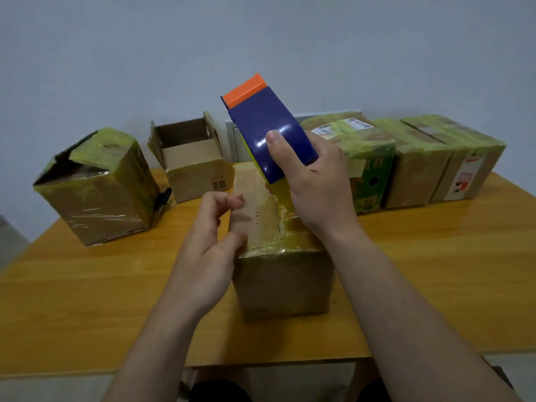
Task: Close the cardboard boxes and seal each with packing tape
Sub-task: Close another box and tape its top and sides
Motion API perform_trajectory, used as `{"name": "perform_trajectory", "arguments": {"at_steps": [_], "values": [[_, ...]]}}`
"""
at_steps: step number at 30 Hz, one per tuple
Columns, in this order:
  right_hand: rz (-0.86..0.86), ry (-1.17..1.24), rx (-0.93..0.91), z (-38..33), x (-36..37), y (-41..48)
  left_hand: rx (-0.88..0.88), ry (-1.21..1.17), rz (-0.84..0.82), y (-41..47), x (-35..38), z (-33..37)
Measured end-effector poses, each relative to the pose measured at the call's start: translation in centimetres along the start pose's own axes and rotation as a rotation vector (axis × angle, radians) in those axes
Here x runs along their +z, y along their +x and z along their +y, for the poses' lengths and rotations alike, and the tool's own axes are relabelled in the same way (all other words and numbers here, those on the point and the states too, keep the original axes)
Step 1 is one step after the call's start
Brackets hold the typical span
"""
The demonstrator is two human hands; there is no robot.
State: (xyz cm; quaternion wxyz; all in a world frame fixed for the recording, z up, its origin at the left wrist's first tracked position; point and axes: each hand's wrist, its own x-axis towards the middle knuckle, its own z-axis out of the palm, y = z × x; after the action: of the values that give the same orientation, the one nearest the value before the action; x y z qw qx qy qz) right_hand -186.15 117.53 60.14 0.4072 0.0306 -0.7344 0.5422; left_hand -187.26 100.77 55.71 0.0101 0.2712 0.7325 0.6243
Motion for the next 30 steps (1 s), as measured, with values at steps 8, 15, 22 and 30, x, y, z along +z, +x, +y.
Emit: {"name": "perform_trajectory", "arguments": {"at_steps": [8,15,22,30], "values": [[-0.012,0.000,0.060,0.0,0.0,0.2,0.171,-0.076,0.332,1.1,3.4,-0.8],[0.062,0.105,0.138,-0.1,-0.3,0.4,-0.166,-0.382,0.148,0.3,2.4,-1.2],[0.021,0.132,0.188,-0.7,-0.4,0.3,-0.138,0.237,-0.074,0.6,0.4,1.1],[0.102,0.290,0.266,-1.0,-0.9,-0.2,0.175,1.132,-0.337,0.4,2.9,3.3]]}}
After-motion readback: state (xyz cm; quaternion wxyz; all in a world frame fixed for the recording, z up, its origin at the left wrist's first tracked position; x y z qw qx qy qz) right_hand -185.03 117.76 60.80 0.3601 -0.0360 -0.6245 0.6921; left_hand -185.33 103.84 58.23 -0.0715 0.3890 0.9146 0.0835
